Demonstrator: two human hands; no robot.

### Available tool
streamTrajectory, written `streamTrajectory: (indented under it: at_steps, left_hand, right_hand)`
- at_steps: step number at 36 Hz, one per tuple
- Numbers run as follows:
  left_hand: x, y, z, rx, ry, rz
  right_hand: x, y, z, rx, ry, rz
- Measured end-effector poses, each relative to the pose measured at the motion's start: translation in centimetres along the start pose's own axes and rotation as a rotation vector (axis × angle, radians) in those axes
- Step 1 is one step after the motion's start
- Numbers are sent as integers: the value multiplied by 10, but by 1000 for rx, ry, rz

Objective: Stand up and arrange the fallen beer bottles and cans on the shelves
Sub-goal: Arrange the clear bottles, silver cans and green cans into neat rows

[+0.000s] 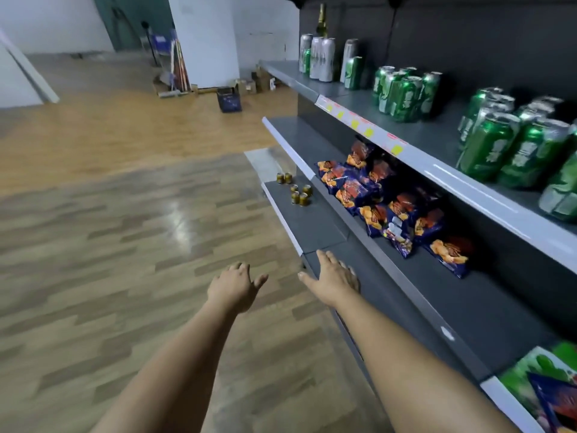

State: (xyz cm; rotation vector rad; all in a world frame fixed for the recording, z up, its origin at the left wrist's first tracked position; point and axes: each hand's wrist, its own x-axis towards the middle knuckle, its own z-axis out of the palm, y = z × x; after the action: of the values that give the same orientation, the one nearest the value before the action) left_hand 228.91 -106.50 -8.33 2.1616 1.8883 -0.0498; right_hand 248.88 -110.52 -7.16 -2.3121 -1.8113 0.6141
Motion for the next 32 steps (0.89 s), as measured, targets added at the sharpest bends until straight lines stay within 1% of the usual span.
streamTrajectory:
  at_steps: [4, 11, 15, 22, 28, 32]
  left_hand:
    - [55, -5, -21, -15, 29, 12]
    - [147, -37, -28, -19, 3, -30]
    - [208, -56, -36, -26, -15, -27]
    - [332, -99, -74, 5, -2, 27]
    - [435, -135, -109, 20, -19, 62]
    - [495, -149, -123, 6, -54, 79]
  right_hand:
    - [64, -15, -16, -26, -21, -18]
    - [160, -47, -17, -68, -80, -52]
    - [221, -72, -14, -92, -97, -63]
    - [334, -129, -24, -80, -45, -27]
    - [425, -179, -36, -50, -31, 34]
    - [479, -201, -38, -59, -51, 47]
